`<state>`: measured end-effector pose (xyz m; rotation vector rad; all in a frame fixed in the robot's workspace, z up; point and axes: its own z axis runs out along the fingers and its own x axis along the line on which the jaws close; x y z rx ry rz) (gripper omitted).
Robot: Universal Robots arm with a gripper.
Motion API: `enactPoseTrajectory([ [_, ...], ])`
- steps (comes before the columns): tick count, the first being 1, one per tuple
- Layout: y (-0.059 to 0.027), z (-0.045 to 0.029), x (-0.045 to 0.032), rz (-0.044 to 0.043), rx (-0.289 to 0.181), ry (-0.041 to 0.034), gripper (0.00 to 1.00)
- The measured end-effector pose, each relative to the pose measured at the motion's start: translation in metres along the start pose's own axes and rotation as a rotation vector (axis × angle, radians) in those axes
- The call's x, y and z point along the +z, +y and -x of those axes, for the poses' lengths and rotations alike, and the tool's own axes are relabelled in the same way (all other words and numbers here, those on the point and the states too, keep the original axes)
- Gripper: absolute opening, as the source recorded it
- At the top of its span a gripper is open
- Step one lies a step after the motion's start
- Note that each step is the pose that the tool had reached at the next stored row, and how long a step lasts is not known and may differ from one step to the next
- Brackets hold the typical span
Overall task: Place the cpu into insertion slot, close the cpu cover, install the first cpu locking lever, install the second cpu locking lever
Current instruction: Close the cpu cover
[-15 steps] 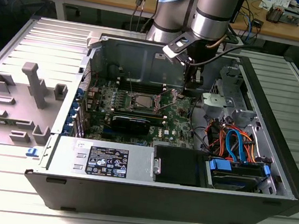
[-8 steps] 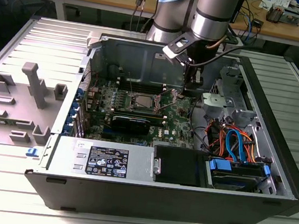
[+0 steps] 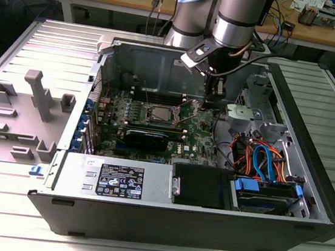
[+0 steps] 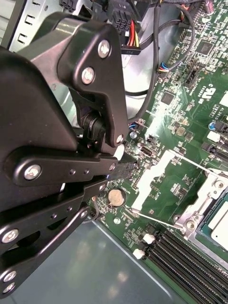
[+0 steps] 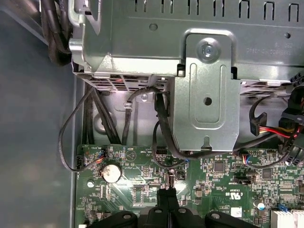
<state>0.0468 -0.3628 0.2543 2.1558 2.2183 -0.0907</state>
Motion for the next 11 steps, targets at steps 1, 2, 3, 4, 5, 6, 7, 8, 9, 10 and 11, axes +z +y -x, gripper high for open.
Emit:
enactPoseTrajectory([
  [1,-0.0009,-0.0001,0.0008,-0.0006,0.000,0.0000,0.11],
  [2,-0.0015,-0.0001,0.0015,-0.0012,0.000,0.0000,0.11],
  [3,-0.0015,-0.0001,0.0015,-0.0016,0.000,-0.0003,0.11],
  [4,-0.0015,-0.0001,0.0015,-0.0017,0.000,-0.0003,0.11],
  [5,-0.0015,-0.0002,0.0017,-0.0016,0.000,-0.0001,0.11],
  [6,-0.0015,-0.0002,0.0017,-0.0016,0.000,-0.0001,0.11],
  [7,-0.0015,-0.0002,0.0018,-0.0016,0.000,-0.0001,0.11],
  [8,-0.0015,-0.0002,0.0019,-0.0016,0.000,0.0001,0.11],
  [9,-0.0015,-0.0002,0.0022,-0.0015,0.000,0.0002,0.11],
  [10,-0.0015,-0.0003,0.0026,-0.0015,0.000,0.0004,0.11],
  [11,-0.0015,-0.0003,0.0036,-0.0016,0.000,0.0000,0.11],
])
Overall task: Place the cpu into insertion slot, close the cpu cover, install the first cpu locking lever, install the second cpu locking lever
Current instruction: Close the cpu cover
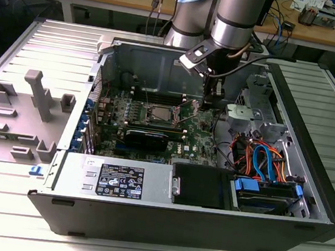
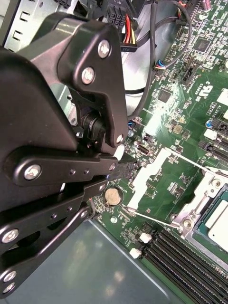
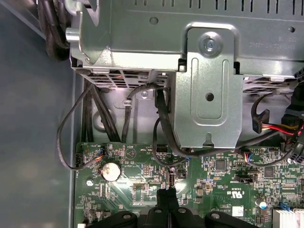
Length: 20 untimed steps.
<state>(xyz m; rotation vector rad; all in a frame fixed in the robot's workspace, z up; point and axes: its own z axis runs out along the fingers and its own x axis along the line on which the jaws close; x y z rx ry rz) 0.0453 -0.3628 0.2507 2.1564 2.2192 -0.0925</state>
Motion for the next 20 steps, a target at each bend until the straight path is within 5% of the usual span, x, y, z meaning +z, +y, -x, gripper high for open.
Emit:
enactPoseTrajectory([
  [20,-0.0085,-0.0006,0.0046,0.0000,0.000,0.0000,0.11],
])
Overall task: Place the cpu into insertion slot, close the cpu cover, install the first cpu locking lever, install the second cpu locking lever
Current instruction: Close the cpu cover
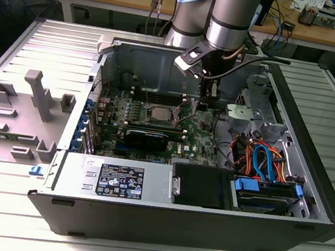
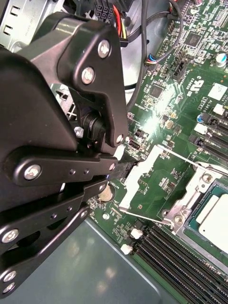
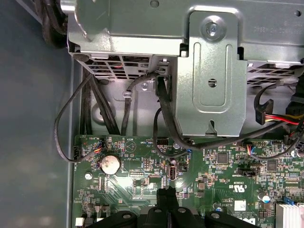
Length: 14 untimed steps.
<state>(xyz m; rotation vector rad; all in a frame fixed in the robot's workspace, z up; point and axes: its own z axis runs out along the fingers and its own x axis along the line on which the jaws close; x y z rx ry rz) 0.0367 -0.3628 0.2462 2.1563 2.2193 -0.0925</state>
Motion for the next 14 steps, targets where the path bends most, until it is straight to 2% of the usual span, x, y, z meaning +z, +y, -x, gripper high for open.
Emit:
enactPoseTrajectory([
  [14,-0.0073,-0.0002,0.0001,0.0000,0.000,0.0000,0.11],
])
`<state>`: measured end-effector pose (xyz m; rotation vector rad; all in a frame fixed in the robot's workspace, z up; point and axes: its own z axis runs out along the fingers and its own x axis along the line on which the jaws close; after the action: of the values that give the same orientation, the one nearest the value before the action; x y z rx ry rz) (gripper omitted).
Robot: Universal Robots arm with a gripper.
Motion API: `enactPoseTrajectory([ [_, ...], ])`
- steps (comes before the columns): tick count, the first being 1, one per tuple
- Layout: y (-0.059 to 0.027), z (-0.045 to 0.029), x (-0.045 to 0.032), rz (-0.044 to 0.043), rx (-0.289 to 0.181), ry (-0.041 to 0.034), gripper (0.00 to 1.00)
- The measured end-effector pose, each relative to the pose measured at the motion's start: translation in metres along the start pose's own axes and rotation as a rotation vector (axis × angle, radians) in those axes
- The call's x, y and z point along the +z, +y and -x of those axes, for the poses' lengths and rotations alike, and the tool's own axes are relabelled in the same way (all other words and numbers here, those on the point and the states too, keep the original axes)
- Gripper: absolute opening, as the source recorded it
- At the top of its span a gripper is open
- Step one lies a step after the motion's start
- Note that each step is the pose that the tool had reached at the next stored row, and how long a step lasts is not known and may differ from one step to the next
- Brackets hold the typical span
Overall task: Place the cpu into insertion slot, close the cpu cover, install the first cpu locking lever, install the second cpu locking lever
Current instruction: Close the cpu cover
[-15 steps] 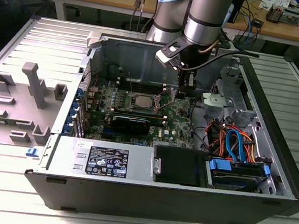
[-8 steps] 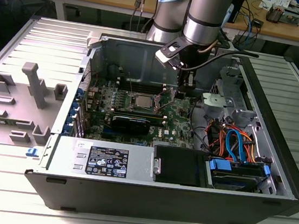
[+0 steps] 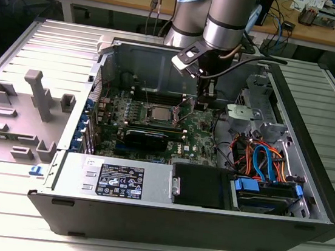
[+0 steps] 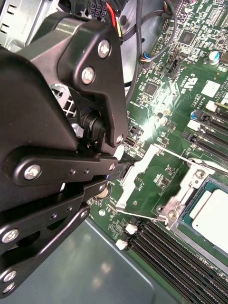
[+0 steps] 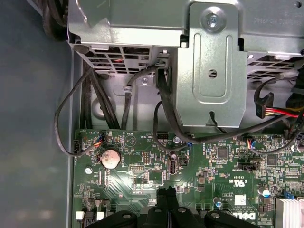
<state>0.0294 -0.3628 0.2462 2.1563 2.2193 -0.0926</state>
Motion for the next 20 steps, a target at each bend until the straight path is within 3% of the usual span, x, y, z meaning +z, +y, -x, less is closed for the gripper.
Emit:
enactPoseTrajectory([
  [10,-0.0094,-0.0003,0.0001,0.0000,0.000,0.0000,0.11],
  [20,-0.0134,-0.0004,0.0001,0.0000,0.000,0.0000,0.11],
])
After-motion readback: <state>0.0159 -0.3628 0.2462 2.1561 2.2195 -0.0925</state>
